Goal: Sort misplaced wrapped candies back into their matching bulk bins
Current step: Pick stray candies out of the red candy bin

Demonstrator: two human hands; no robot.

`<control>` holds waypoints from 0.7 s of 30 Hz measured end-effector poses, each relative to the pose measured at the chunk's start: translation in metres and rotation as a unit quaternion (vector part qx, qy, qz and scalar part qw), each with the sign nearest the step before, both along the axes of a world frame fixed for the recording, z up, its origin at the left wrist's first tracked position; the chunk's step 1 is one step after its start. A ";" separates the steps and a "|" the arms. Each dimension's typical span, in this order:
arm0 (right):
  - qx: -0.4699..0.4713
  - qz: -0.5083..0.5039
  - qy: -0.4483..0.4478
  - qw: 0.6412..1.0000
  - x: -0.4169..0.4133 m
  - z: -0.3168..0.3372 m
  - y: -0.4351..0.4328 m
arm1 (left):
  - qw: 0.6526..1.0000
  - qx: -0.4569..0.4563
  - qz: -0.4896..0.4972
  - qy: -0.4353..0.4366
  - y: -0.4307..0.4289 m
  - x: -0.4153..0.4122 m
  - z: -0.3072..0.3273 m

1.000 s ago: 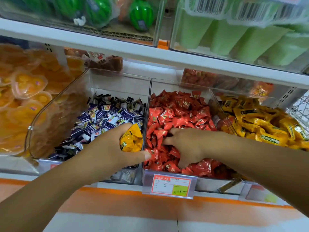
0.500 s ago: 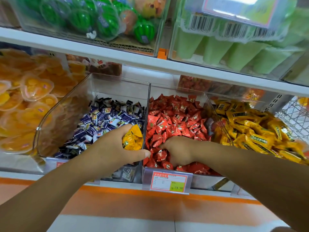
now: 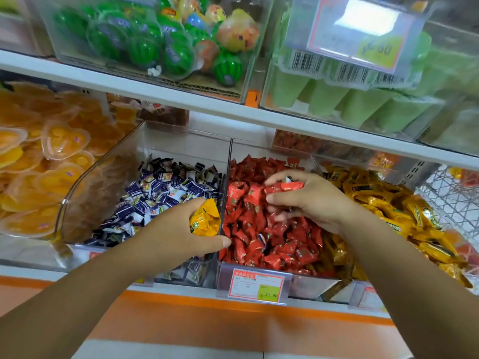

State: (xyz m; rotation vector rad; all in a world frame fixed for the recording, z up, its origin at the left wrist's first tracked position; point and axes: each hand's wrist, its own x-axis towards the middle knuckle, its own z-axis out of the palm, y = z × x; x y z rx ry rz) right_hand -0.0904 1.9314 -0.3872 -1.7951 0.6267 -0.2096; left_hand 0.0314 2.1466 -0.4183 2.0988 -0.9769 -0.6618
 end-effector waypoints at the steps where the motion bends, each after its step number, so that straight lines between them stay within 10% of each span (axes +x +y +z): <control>1: 0.010 -0.010 -0.017 1.000 0.001 -0.001 -0.003 | 1.000 -0.004 0.002 0.001 0.000 0.000 0.001; 15: -0.411 -0.087 0.087 0.904 -0.011 -0.014 -0.003 | 1.000 0.016 -0.003 0.015 -0.003 -0.002 0.000; 21: -0.424 -0.043 0.106 0.898 -0.016 -0.010 0.002 | 0.999 -0.009 -0.011 0.029 -0.004 0.004 -0.006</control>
